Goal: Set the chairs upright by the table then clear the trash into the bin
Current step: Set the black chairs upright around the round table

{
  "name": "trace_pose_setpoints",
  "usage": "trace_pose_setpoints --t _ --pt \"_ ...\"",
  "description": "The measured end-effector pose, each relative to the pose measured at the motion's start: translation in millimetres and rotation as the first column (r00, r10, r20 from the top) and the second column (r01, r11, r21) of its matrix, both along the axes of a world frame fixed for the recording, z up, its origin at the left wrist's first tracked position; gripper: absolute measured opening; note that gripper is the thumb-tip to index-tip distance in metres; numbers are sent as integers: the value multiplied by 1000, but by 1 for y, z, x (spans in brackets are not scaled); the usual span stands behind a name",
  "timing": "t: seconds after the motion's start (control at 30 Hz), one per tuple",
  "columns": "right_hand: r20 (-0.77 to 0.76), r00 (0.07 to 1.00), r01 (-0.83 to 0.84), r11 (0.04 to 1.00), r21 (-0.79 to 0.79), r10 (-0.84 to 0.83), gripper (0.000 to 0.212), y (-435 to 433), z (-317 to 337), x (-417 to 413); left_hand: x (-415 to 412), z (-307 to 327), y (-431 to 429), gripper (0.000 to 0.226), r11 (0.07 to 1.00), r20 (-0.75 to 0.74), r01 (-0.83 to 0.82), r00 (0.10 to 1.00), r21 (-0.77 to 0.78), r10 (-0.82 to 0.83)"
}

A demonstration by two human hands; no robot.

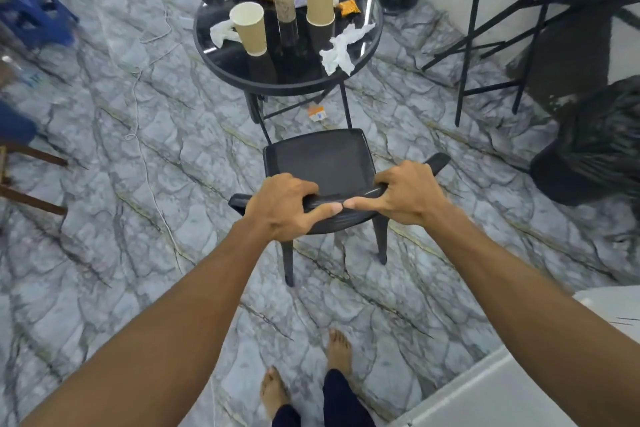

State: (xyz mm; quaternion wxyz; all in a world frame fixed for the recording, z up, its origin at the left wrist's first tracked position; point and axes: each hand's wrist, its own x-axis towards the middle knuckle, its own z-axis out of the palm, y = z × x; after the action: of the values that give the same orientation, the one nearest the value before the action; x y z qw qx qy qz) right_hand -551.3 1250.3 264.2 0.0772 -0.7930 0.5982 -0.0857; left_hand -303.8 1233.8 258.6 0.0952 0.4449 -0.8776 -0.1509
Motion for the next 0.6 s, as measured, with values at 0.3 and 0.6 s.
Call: trace_pose_setpoints --t 0.3,0.6 --pt "16 993 -114 992 -54 115 112 -56 10 -12 -12 0 -3 69 979 -59 -203 978 -25 202" --pt "74 989 -118 987 -105 126 97 -71 17 -47 -43 10 -25 68 987 -27 -141 990 -73 140"
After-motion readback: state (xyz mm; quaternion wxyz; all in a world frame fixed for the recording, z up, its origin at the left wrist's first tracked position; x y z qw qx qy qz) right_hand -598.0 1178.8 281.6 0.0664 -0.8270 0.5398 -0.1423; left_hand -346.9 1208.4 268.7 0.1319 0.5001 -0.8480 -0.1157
